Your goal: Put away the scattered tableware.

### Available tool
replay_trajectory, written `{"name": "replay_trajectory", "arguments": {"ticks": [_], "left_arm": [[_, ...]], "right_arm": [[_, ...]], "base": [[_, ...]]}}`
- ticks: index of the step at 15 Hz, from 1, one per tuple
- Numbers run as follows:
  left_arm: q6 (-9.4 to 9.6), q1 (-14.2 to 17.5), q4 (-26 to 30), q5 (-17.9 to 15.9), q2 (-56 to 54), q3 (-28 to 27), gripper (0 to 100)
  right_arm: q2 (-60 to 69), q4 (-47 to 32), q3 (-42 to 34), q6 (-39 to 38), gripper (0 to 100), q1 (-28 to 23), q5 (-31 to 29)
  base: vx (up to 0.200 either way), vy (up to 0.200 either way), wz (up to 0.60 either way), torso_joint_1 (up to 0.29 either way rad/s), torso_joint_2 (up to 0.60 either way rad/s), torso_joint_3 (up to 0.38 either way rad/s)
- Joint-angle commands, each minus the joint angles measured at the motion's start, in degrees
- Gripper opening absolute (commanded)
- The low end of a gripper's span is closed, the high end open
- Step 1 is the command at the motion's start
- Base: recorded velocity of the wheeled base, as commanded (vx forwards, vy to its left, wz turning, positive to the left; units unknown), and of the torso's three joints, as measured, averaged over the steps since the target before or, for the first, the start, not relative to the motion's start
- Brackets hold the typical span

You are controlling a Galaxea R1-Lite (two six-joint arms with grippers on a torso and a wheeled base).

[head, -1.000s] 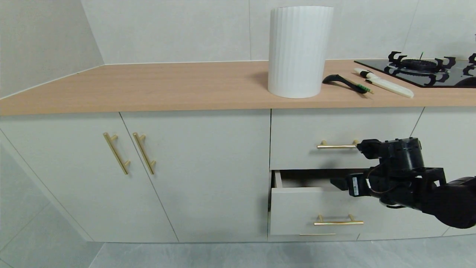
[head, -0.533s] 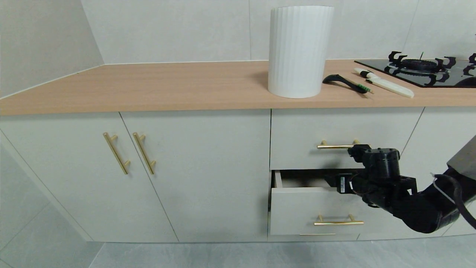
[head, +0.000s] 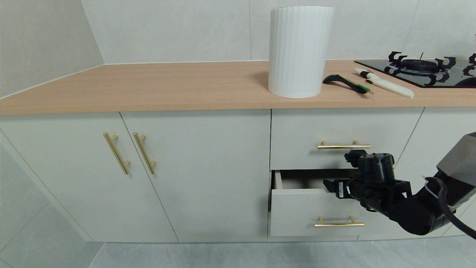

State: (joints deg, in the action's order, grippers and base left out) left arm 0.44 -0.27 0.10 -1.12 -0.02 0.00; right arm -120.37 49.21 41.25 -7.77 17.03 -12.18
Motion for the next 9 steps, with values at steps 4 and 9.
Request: {"name": "replay_trajectory", "arguments": {"ticks": [4, 9], "left_arm": [[0.0, 0.0, 0.0, 0.0, 0.0, -0.1, 100], [0.0, 0.0, 0.0, 0.0, 0.0, 0.0, 100]], "right_arm": [[3.4, -6.4, -0.1, -0.1, 100, 0.0, 0.5], [7.3, -15.5, 0.1, 0.0, 100, 0.5, 1.0]], "base": [[0.0, 0.0, 0.0, 0.0, 0.0, 0.0], [0.0, 0.0, 0.0, 0.0, 0.0, 0.0]]}}
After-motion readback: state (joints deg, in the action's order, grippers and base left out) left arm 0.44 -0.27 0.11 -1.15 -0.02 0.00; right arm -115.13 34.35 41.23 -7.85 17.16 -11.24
